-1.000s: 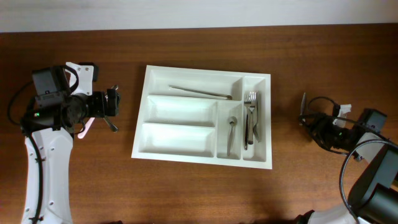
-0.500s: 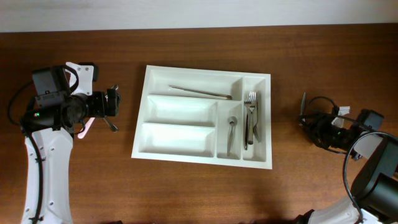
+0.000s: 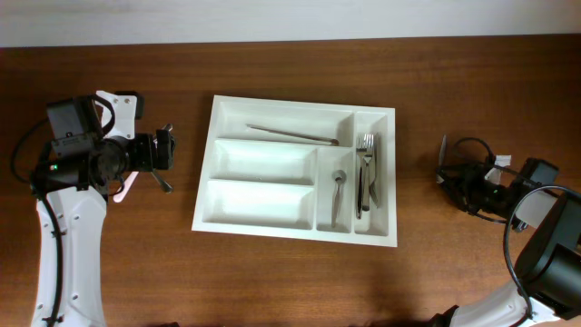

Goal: Pack container

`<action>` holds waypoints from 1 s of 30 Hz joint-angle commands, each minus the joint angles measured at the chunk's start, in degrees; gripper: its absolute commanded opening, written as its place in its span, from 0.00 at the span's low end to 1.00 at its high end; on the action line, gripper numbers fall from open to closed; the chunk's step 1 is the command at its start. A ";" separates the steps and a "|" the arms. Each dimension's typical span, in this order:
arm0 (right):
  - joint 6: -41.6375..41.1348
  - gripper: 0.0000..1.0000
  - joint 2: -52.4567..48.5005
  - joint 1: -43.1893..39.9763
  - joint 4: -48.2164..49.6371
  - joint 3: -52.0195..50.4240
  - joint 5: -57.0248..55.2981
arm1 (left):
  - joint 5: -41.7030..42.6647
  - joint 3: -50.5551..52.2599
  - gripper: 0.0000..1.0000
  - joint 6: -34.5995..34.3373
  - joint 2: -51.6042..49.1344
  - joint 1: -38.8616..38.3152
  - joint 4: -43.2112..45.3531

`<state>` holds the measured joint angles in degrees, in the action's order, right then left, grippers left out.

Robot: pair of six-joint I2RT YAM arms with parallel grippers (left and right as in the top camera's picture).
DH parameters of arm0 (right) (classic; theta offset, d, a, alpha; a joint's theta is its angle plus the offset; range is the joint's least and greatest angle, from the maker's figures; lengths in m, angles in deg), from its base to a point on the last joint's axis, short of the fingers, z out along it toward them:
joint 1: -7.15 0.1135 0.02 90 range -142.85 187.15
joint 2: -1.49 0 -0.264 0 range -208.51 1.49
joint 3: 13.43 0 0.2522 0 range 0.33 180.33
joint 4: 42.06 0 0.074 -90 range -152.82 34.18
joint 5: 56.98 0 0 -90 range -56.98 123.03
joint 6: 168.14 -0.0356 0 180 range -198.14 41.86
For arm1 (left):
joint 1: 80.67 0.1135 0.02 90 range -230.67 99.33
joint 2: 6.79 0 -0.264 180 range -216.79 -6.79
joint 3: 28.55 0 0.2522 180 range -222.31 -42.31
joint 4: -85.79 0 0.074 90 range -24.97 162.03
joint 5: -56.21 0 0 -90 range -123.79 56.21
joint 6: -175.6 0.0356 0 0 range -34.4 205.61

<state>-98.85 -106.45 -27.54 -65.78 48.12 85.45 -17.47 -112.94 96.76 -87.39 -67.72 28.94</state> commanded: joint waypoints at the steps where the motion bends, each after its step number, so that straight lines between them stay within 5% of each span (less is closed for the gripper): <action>1: -1.86 0.53 -3.19 1.68 -0.48 -1.22 -9.25 | 0.85 -0.87 0.99 0.94 -0.17 0.13 0.13; 13: -10.38 0.57 -3.19 4.98 -0.07 -1.22 -18.10 | 0.85 -0.87 0.99 0.94 -0.17 0.13 0.13; 18: -11.32 0.46 -3.19 5.01 -0.02 -1.22 -18.91 | 0.85 -0.87 0.99 0.94 -0.17 0.13 0.13; 27: -12.85 0.49 -3.23 5.07 -0.79 -1.29 -23.28 | 0.85 -0.87 0.99 0.94 -0.17 0.13 0.13; 30: -15.61 0.43 -3.23 5.05 -1.18 -1.29 -25.16 | 0.85 -0.87 0.99 0.94 -0.17 0.13 0.13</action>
<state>-111.70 -105.57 -22.52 -64.99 49.58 76.97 -17.47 -112.94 96.76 -87.39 -67.72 28.94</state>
